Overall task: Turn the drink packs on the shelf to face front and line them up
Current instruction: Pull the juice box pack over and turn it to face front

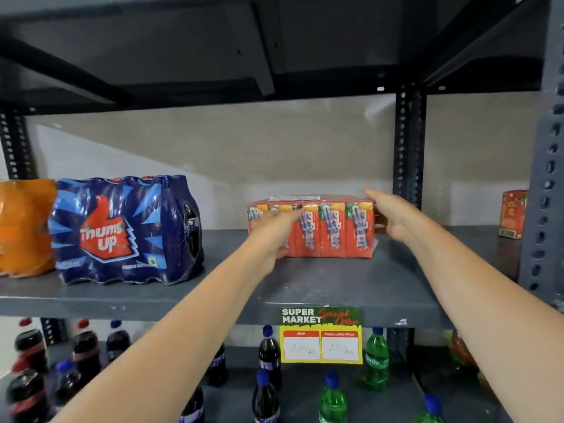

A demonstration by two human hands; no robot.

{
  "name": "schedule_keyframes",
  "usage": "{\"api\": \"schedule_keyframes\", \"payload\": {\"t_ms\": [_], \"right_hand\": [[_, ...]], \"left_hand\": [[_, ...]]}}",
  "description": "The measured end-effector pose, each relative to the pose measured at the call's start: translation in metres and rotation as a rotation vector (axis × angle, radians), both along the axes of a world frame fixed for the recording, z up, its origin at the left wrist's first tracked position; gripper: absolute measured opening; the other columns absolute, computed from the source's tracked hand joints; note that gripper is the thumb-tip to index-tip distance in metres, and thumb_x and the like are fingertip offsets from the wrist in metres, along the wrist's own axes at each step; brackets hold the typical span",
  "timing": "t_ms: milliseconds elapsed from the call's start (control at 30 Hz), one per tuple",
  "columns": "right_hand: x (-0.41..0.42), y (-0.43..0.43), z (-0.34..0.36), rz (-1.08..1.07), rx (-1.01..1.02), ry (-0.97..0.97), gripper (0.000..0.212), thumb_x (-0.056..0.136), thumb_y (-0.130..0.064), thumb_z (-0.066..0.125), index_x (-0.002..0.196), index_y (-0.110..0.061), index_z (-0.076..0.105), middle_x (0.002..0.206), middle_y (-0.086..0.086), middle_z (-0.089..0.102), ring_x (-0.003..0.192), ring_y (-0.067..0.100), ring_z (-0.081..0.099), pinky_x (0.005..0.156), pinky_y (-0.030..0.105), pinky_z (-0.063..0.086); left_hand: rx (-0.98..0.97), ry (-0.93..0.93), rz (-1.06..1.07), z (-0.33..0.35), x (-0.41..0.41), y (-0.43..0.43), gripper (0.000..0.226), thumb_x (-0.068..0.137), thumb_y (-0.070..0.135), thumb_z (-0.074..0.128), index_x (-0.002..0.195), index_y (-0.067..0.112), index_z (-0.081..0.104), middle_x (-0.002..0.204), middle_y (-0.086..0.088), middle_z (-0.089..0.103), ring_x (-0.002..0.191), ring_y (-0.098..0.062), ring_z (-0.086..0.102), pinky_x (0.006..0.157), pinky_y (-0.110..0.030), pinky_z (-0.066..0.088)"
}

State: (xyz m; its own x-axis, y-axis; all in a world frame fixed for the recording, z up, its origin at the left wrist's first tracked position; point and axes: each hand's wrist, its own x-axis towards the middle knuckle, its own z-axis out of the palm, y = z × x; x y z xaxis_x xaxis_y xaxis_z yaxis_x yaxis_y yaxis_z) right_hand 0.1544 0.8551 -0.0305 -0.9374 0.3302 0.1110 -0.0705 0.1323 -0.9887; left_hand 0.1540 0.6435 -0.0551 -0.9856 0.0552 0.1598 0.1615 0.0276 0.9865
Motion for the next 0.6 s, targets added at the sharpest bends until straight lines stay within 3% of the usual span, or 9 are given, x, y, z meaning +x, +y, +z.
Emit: {"api": "schedule_keyframes", "payload": {"t_ms": [67,133,233,300,433,500,600], "right_hand": [[0.003,0.001,-0.004,-0.028,0.063,0.016,0.034,0.101,-0.034,0.046,0.074,-0.017,0.055,0.065,0.002,0.061,0.073,0.018,0.058,0.069,0.031,0.046],[0.009,-0.003,-0.002,-0.041,0.139,0.027,0.025,0.096,-0.022,0.044,0.073,-0.018,0.053,0.069,0.004,0.06,0.072,0.019,0.055,0.067,0.032,0.046],[0.02,-0.01,0.001,0.0,0.194,0.043,0.019,0.089,-0.015,0.044,0.072,-0.018,0.05,0.068,0.004,0.054,0.063,0.018,0.051,0.058,0.03,0.047],[0.027,-0.018,0.002,0.064,0.223,0.026,0.018,0.089,-0.017,0.048,0.071,-0.018,0.052,0.064,0.001,0.053,0.058,0.016,0.053,0.049,0.025,0.047],[0.035,-0.034,0.006,0.17,0.314,-0.046,0.021,0.091,-0.03,0.055,0.082,-0.013,0.062,0.073,0.005,0.064,0.062,0.018,0.065,0.047,0.024,0.048],[0.03,-0.036,0.01,0.161,0.343,-0.067,0.034,0.096,-0.039,0.049,0.088,-0.01,0.064,0.075,0.007,0.067,0.061,0.021,0.066,0.051,0.027,0.051],[0.012,-0.04,0.017,0.085,0.374,-0.072,0.047,0.098,-0.047,0.044,0.102,-0.005,0.065,0.083,0.012,0.07,0.065,0.025,0.065,0.058,0.031,0.052]], "left_hand": [[0.031,-0.003,-0.002,-0.008,-0.019,0.005,0.111,0.032,0.068,0.06,0.134,0.024,0.05,0.142,-0.002,0.051,0.119,-0.024,0.059,0.102,-0.046,0.047],[0.017,-0.025,-0.022,-0.003,-0.015,0.005,0.108,0.043,0.071,0.06,0.139,0.023,0.045,0.144,0.002,0.05,0.123,-0.023,0.055,0.106,-0.046,0.042],[0.029,-0.041,-0.084,0.007,-0.016,0.003,0.065,0.082,0.054,0.059,0.136,0.019,0.05,0.137,0.002,0.052,0.123,-0.021,0.05,0.101,-0.036,0.042],[0.022,-0.034,-0.093,0.01,-0.022,0.0,0.057,0.085,0.05,0.06,0.132,0.018,0.055,0.142,-0.005,0.051,0.128,-0.023,0.049,0.101,-0.035,0.042],[-0.074,-0.001,-0.148,0.016,-0.011,-0.002,0.039,0.088,0.054,0.056,0.109,0.022,0.062,0.092,0.002,0.066,0.089,-0.015,0.059,0.092,-0.03,0.046],[-0.102,-0.008,-0.152,0.016,0.001,-0.001,0.042,0.086,0.062,0.052,0.095,0.022,0.063,0.083,0.002,0.065,0.088,-0.018,0.06,0.094,-0.036,0.048],[-0.16,0.033,-0.173,0.012,0.021,0.005,0.037,0.086,0.063,0.051,0.092,0.028,0.061,0.083,0.01,0.065,0.079,-0.006,0.061,0.068,-0.025,0.047]]}}
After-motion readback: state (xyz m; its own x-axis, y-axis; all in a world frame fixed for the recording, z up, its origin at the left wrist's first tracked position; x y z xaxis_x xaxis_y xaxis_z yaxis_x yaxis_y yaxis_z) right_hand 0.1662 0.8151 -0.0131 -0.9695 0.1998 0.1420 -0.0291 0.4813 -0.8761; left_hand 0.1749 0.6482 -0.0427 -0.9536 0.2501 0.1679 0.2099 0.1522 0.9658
